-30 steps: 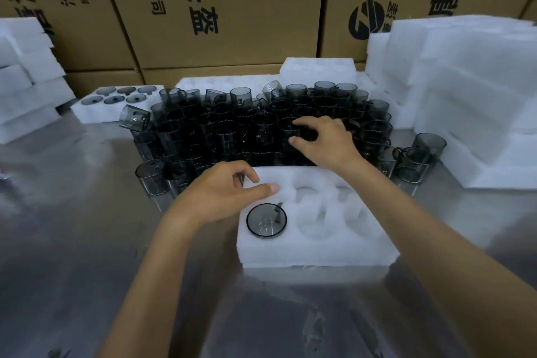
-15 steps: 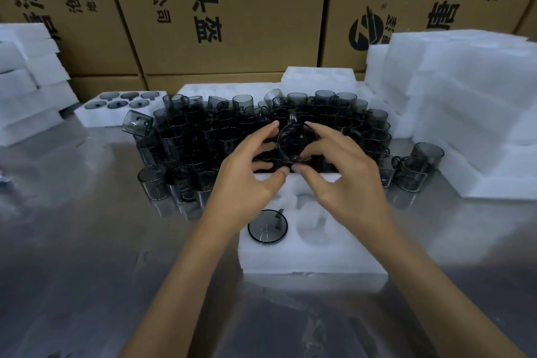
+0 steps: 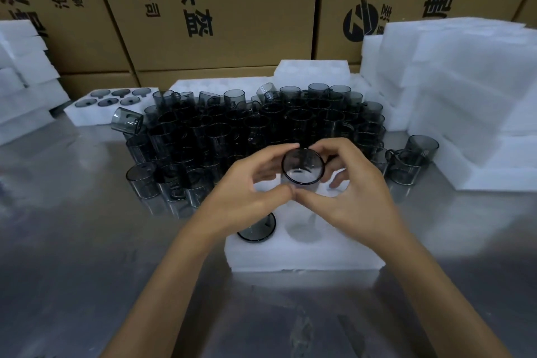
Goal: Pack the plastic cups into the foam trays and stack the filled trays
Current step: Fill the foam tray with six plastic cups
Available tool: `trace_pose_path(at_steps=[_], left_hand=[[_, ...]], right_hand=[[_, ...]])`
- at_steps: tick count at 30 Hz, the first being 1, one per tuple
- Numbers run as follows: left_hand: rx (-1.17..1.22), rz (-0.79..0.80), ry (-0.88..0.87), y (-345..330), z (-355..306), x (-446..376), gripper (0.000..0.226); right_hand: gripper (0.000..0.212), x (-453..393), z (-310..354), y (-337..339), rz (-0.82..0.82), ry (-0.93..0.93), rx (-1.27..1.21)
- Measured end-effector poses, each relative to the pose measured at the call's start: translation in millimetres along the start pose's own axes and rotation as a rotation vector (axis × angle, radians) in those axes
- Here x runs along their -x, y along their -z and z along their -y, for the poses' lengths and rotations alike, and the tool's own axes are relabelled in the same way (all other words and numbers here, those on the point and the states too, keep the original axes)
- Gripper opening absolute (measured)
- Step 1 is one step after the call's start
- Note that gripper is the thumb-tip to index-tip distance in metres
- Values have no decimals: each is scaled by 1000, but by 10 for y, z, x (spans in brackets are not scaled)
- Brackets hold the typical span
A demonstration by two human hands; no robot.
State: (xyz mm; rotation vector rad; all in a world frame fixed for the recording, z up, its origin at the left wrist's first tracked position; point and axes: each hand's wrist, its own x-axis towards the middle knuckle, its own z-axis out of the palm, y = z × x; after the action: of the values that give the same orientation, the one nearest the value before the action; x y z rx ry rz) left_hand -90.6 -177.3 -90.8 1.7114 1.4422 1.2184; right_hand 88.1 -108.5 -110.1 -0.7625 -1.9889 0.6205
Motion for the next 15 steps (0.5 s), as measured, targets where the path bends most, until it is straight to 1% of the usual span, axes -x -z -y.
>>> trace_pose_path(at_steps=[3,6,10,12,14,15], left_hand=[[-41,112,88,22,-5,22,42],[-54,193,153,47,2,36,39],[-56,274,168,87,8,38,35],[-57,311,178,91,1,41,32],[-42,322,187,97,2,44,36],[-38,321,187,103,6,45,38]], right_hand=[[62,-17,-43,127,185,-160,-10],[67,-19,-83,209,369,-198,2],[54,-32,-100,329,519,-233,-207],[44,-29,-101,395,532,-270,-273],[33,-30,-106,434,449,-270,-278],[31,-34,-113,439,400,-268,-263]])
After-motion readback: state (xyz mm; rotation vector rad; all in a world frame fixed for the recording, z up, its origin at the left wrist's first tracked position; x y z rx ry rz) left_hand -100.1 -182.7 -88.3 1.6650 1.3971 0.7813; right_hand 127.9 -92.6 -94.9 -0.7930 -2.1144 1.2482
